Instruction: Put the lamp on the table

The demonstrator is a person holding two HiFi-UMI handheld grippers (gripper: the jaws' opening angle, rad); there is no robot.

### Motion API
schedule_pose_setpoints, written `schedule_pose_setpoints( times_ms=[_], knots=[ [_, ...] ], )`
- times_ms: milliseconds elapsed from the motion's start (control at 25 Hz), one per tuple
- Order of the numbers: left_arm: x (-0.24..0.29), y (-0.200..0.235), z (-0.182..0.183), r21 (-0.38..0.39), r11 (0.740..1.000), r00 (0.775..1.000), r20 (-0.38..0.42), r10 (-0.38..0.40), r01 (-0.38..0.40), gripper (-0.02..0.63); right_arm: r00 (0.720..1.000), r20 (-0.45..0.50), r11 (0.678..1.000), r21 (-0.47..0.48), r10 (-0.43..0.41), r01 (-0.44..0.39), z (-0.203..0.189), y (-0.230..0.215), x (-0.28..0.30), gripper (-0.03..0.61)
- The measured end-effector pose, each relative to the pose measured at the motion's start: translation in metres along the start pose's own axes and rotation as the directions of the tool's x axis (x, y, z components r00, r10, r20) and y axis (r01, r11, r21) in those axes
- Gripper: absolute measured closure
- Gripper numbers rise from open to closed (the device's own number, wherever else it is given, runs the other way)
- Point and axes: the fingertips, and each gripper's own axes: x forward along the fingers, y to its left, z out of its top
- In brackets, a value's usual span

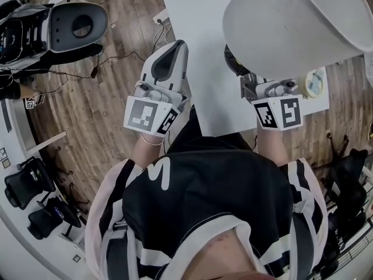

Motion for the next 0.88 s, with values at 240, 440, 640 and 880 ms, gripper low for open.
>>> schedule_pose_setpoints(
  times_ms=[240,440,640,880],
  knots=[
    [-0.006,0.010,-0.023,-0.010,0.999,0.998,-0.045,0.032,-0.033,0.609,1.000,-0.011,1.000,0.019,0.002,-0.002,-0.023,-0.008,0.005,0.440],
    [-0.010,0.014,-0.033,-0.013,0.999,0.997,-0.065,0.051,-0.052,0.609,1.000,-0.026,1.000,0.030,0.004,-0.003,-0.039,-0.011,0.008,0.440],
    [-0.011,0.015,-0.039,-0.013,0.998,0.995,-0.080,0.064,-0.065,0.609,0.999,-0.038,0.999,0.034,0.017,-0.016,-0.052,-0.013,0.012,0.440],
    [-0.017,0.015,-0.049,-0.014,0.997,0.992,-0.102,0.075,-0.076,0.609,0.998,-0.055,0.999,0.041,0.029,-0.027,-0.068,-0.013,0.015,0.440]
  ],
)
